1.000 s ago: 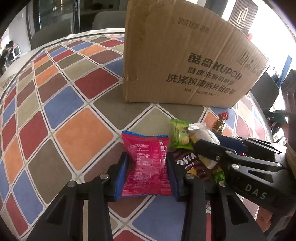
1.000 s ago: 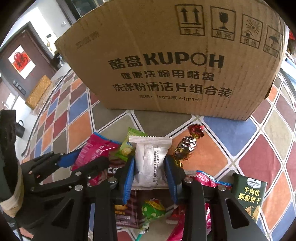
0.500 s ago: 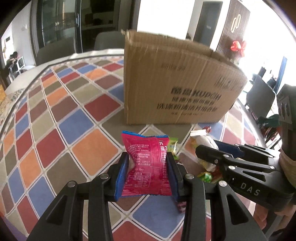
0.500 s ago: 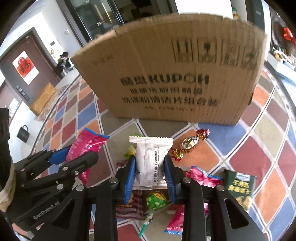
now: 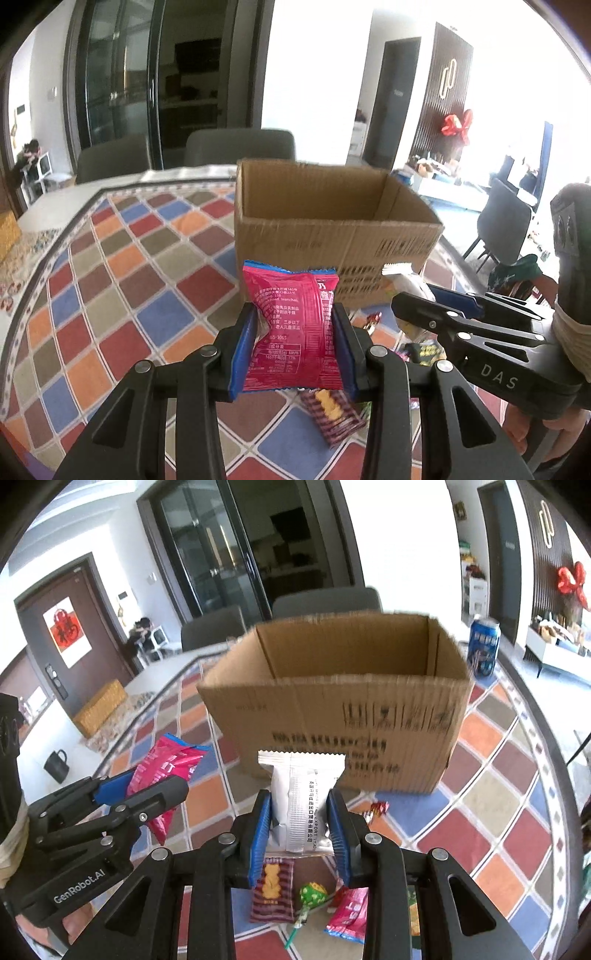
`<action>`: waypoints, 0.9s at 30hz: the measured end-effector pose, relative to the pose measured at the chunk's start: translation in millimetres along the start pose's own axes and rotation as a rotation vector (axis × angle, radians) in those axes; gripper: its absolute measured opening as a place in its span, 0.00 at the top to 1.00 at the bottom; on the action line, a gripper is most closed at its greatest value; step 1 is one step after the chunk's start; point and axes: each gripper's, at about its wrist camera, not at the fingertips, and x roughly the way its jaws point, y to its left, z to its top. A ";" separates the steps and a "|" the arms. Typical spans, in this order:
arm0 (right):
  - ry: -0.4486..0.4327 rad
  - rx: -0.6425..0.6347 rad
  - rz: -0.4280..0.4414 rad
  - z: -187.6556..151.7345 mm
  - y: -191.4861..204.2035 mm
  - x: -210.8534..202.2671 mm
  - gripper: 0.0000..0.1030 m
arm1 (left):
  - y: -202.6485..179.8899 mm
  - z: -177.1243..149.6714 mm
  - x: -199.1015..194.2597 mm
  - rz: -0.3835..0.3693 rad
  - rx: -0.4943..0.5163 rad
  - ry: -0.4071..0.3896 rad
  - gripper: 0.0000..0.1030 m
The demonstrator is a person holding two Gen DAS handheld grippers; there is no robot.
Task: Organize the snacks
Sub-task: 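Carry both packets over the box and open both tools to release them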
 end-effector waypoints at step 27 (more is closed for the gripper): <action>-0.153 -0.012 -0.074 71.6 -15.8 -32.5 0.69 | -22.5 84.2 7.4 0.013 0.056 -0.109 0.62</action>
